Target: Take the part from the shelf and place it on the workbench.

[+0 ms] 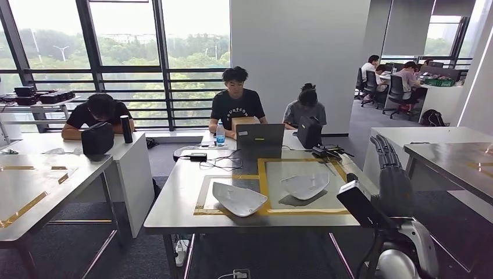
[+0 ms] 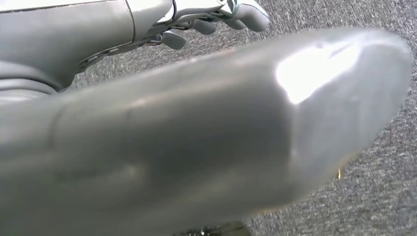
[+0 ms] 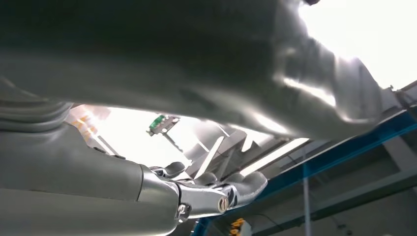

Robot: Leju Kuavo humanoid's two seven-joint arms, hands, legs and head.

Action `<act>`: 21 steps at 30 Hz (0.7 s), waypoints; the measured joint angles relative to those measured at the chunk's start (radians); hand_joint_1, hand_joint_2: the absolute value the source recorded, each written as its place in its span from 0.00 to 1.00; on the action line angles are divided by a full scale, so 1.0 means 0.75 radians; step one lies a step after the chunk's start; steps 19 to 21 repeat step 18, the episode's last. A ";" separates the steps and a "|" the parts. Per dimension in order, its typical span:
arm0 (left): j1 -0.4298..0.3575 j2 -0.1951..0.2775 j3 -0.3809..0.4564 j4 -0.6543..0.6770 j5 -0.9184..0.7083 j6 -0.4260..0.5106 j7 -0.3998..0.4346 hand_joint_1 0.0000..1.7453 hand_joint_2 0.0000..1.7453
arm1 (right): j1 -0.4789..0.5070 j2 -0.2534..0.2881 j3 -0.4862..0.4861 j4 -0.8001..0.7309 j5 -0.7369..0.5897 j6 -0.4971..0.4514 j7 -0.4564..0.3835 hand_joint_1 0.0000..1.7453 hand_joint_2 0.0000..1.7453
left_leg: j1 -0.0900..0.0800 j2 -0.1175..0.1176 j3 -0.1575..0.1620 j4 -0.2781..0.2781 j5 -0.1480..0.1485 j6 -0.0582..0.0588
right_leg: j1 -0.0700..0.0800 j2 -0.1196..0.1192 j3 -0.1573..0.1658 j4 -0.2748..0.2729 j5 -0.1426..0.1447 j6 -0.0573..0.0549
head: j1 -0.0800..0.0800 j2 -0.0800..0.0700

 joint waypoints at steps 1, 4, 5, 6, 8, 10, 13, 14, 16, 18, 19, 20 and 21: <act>0.000 0.000 0.000 0.000 0.000 0.003 -0.002 0.00 0.00 | -0.001 0.000 0.001 0.001 -0.001 -0.004 0.004 0.00 0.00 | 0.000 0.000 -0.003 -0.002 0.005 -0.008 | -0.002 0.000 -0.005 -0.005 0.006 -0.011 | -0.001 0.000; 0.001 0.000 0.000 0.000 0.000 0.014 -0.020 0.00 0.00 | -0.003 0.001 0.003 0.002 -0.004 -0.018 0.013 0.00 0.00 | -0.003 0.000 -0.016 -0.008 -0.030 -0.001 | -0.004 0.001 -0.018 -0.016 0.020 -0.020 | -0.006 0.000; 0.001 0.000 0.000 0.000 0.000 0.017 -0.025 0.00 0.00 | -0.003 0.002 0.003 0.002 -0.004 -0.023 0.015 0.00 0.00 | -0.004 0.001 -0.019 -0.011 -0.046 0.012 | -0.002 0.002 -0.022 -0.015 0.022 -0.020 | -0.009 0.000; 0.001 0.000 0.000 0.000 0.000 0.019 -0.027 0.00 0.00 | -0.003 0.002 0.004 0.002 -0.004 -0.027 0.017 0.00 0.00 | -0.005 0.001 -0.019 -0.015 -0.049 0.027 | -0.001 0.004 -0.025 -0.015 0.027 -0.022 | -0.011 0.000; 0.000 0.001 0.000 0.000 -0.001 0.021 -0.028 0.00 0.00 | -0.003 0.001 0.005 0.003 -0.003 -0.038 0.017 0.00 0.00 | -0.005 0.000 -0.018 -0.027 -0.004 0.036 | 0.002 0.004 -0.031 -0.014 0.036 -0.032 | -0.014 0.000; 0.000 0.001 0.000 -0.001 -0.003 0.021 -0.029 0.00 0.25 | -0.003 0.001 0.006 0.004 -0.002 -0.050 0.017 0.00 0.00 | -0.002 0.000 -0.015 -0.041 0.045 0.015 | 0.004 0.005 -0.039 -0.011 0.042 -0.037 | -0.017 0.000; -0.001 0.000 0.000 -0.001 -0.005 0.021 -0.029 0.00 1.00 | -0.002 0.000 0.008 0.006 -0.002 -0.065 0.017 0.00 0.25 | 0.001 -0.001 -0.018 -0.047 0.064 -0.014 | 0.005 0.006 -0.050 -0.009 0.048 -0.040 | -0.018 0.000; -0.001 0.000 0.000 -0.001 -0.006 0.021 -0.029 0.00 1.00 | -0.001 0.000 0.009 0.008 -0.002 -0.069 0.017 0.00 0.50 | 0.001 -0.001 -0.019 -0.048 0.064 -0.015 | 0.005 0.006 -0.051 -0.009 0.049 -0.040 | -0.018 0.000; -0.002 0.000 0.000 -0.001 -0.008 0.021 -0.029 0.00 1.00 | -0.001 -0.001 0.012 0.010 -0.003 -0.075 0.016 0.00 1.00 | 0.001 -0.001 -0.020 -0.048 0.065 -0.015 | 0.005 0.006 -0.052 -0.008 0.049 -0.040 | -0.019 0.000; -0.003 0.000 0.000 -0.001 -0.009 0.021 -0.029 0.00 1.00 | -0.001 -0.001 0.015 0.011 -0.002 -0.080 0.016 0.00 1.00 | 0.001 -0.001 -0.021 -0.048 0.065 -0.016 | 0.005 0.006 -0.052 -0.008 0.049 -0.040 | -0.019 0.000; -0.003 0.000 0.000 -0.001 -0.009 0.021 -0.029 0.00 1.00 | -0.001 -0.001 0.015 0.011 -0.002 -0.080 0.016 0.00 1.00 | 0.001 -0.001 -0.021 -0.048 0.065 -0.016 | 0.005 0.006 -0.052 -0.008 0.049 -0.040 | -0.019 0.000; -0.003 0.000 0.000 -0.001 -0.009 0.021 -0.029 0.00 1.00 | -0.001 -0.001 0.015 0.011 -0.002 -0.080 0.016 0.00 1.00 | 0.001 -0.001 -0.021 -0.048 0.065 -0.016 | 0.005 0.006 -0.052 -0.008 0.049 -0.040 | -0.019 0.000; -0.003 0.000 0.000 -0.001 -0.009 0.021 -0.029 0.00 1.00 | -0.001 -0.001 0.015 0.011 -0.002 -0.080 0.016 0.00 1.00 | 0.001 -0.001 -0.021 -0.048 0.065 -0.016 | 0.005 0.006 -0.052 -0.008 0.049 -0.040 | -0.019 0.000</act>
